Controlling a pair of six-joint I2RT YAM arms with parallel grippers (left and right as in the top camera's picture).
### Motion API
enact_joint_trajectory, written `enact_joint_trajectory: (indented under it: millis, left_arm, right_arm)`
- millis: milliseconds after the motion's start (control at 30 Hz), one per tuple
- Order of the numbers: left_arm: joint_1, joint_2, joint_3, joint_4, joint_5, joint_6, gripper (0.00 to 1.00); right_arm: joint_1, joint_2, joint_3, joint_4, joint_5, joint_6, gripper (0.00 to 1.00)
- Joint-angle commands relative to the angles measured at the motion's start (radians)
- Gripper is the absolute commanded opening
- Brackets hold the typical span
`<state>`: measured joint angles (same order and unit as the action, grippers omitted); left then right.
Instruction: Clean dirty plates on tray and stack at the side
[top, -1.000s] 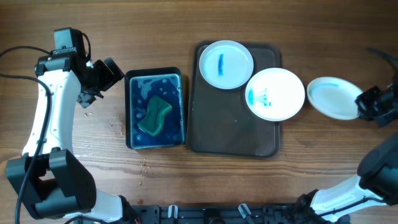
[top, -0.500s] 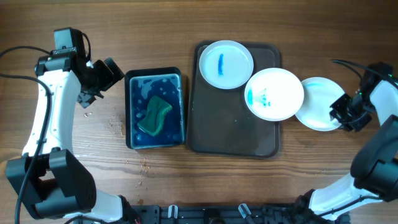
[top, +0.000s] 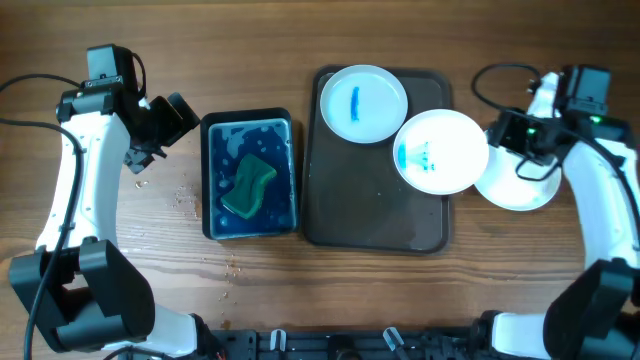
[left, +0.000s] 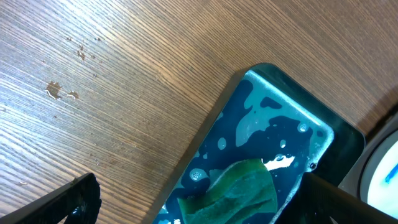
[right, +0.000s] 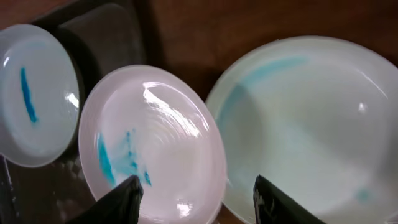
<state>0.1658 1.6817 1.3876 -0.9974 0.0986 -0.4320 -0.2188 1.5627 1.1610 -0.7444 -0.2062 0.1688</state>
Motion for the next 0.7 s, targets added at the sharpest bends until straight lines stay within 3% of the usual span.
enact_joint_trajectory:
  millis: [0, 100, 167, 233, 267, 300, 667]
  left_arm:
    - [0.005, -0.010, 0.010, 0.002, -0.006, -0.014, 1.00]
    - [0.005, -0.010, 0.010, 0.002, -0.006, -0.014, 1.00]
    - [0.005, -0.010, 0.010, 0.002, -0.006, -0.014, 1.00]
    - [0.005, -0.010, 0.010, 0.003, -0.006, -0.014, 1.00]
    - [0.005, -0.010, 0.010, 0.002, -0.006, -0.014, 1.00]
    - [0.005, -0.010, 0.010, 0.002, -0.006, -0.014, 1.00]
    - [0.005, -0.010, 0.010, 0.002, -0.006, -0.014, 1.00]
  right_arm:
    - [0.025, 0.096, -0.061, 0.068, 0.002, -0.035, 0.59]
    - [0.025, 0.161, -0.064, 0.079, 0.034, -0.039, 0.59]
    - [0.025, 0.193, -0.064, 0.077, 0.043, -0.039, 0.52]
    - [0.025, 0.210, -0.064, 0.075, 0.042, -0.035, 0.31]
    - [0.025, 0.211, -0.064, 0.071, 0.035, -0.031, 0.13]
    - [0.025, 0.209, -0.062, 0.065, 0.026, -0.030, 0.04]
    - [0.045, -0.039, -0.046, -0.124, -0.125, -0.019, 0.04]
